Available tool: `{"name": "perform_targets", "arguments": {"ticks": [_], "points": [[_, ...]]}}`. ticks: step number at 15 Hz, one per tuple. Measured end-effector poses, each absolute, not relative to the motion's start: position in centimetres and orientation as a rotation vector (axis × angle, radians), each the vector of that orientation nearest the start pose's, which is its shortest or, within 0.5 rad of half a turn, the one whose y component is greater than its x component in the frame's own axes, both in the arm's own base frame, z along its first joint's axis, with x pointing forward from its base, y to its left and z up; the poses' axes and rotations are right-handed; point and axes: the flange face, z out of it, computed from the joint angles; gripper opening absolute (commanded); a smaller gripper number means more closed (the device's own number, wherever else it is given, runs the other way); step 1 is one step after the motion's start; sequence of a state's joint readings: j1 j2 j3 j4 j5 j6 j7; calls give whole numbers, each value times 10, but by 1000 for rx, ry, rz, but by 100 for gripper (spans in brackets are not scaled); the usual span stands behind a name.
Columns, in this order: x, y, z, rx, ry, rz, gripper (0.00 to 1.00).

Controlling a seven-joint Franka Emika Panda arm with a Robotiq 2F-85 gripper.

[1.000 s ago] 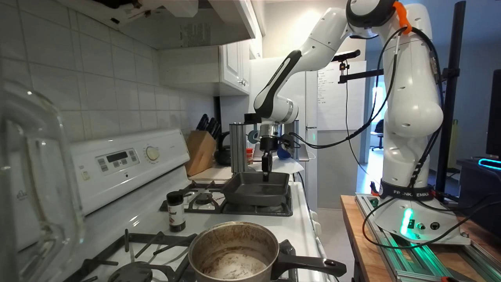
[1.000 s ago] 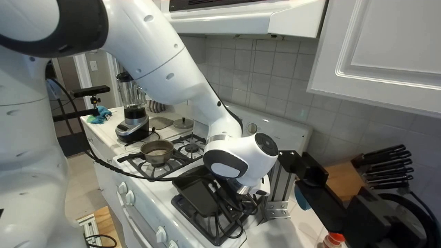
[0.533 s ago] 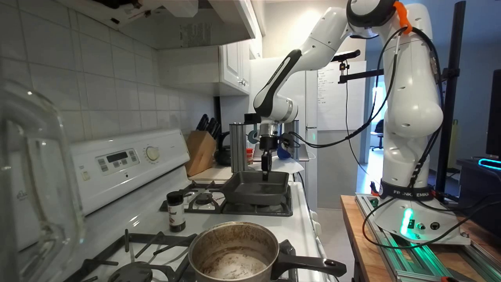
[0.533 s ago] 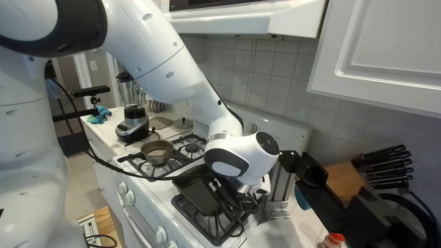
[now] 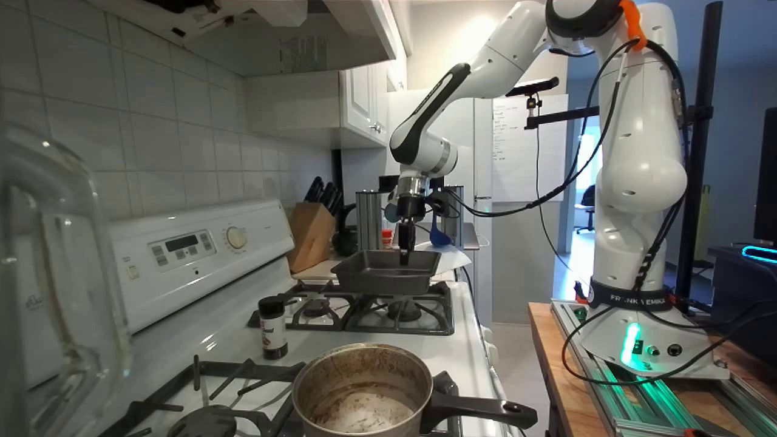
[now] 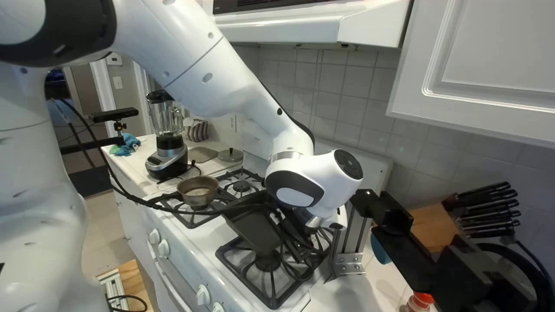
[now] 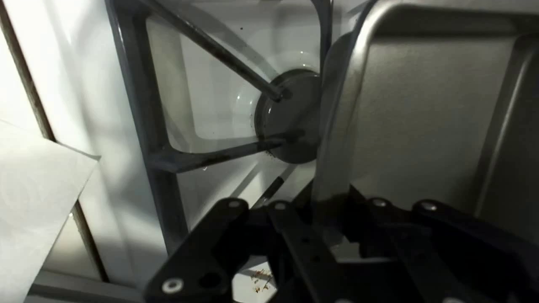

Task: Move the dish to the left

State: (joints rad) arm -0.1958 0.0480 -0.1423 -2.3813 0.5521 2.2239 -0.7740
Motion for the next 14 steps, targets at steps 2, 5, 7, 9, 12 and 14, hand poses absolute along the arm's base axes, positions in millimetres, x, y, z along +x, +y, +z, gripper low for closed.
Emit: {"name": "perform_targets", "arguments": {"ticks": [2, 5, 7, 9, 12, 14], "points": [[463, -144, 295, -2704, -51, -66, 2], [468, -142, 300, -2698, -22, -57, 2], [468, -139, 301, -2694, 11, -42, 2], [468, -137, 300, -2692, 75, -23, 2], [468, -134, 298, -2681, 204, 10, 2], [468, -130, 297, -2659, 290, 24, 2]]}}
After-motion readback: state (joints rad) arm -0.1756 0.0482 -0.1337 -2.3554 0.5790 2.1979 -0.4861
